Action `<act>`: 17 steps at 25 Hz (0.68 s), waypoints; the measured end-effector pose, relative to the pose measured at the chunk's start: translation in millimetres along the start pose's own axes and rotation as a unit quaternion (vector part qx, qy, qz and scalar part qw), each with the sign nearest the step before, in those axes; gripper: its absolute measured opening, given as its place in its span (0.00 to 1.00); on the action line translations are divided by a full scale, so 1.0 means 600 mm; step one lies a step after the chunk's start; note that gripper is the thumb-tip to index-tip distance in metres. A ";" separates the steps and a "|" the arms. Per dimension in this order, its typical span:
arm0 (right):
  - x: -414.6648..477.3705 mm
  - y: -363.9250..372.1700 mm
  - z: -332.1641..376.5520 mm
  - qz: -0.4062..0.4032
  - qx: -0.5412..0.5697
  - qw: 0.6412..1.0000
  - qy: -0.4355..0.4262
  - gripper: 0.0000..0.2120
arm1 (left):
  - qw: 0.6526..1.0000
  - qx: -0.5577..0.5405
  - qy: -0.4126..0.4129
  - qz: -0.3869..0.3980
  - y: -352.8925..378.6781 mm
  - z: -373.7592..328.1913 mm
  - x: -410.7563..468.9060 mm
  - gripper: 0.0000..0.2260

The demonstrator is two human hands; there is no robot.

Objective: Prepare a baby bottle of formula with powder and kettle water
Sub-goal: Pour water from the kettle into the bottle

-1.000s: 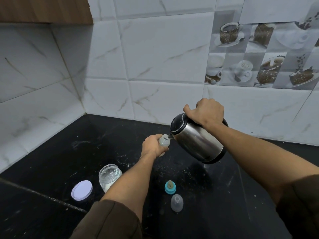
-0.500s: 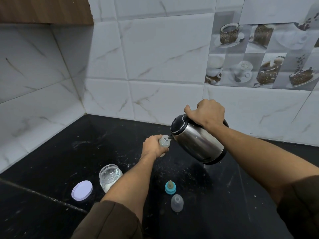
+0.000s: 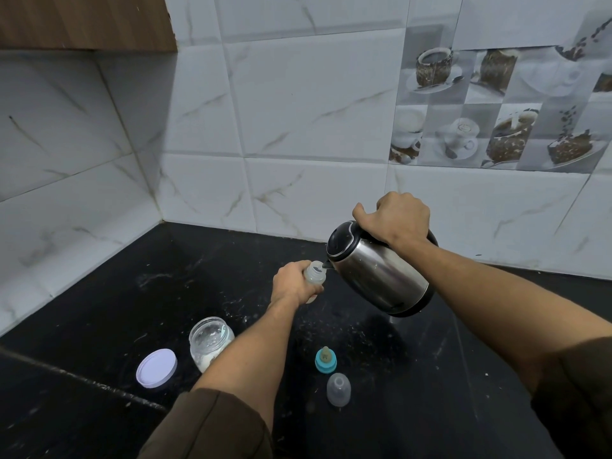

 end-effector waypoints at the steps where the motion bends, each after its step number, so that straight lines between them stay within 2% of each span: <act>1: 0.001 -0.001 0.000 0.000 0.000 1.000 -0.001 0.28 | 1.000 0.002 0.002 -0.001 0.000 0.000 0.000 0.22; 17: -0.004 -0.003 0.003 0.005 -0.004 1.000 -0.008 0.28 | 1.000 0.002 0.000 0.001 0.000 0.005 0.000 0.22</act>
Point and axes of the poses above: each hand's wrist, its own x-axis towards the middle knuckle, its own y-axis out of the palm, z = x × y, the point moved 2 cm from there along x, towards the middle knuckle, and after that the axes turned 3 degrees about x, right-handed, at the moved point
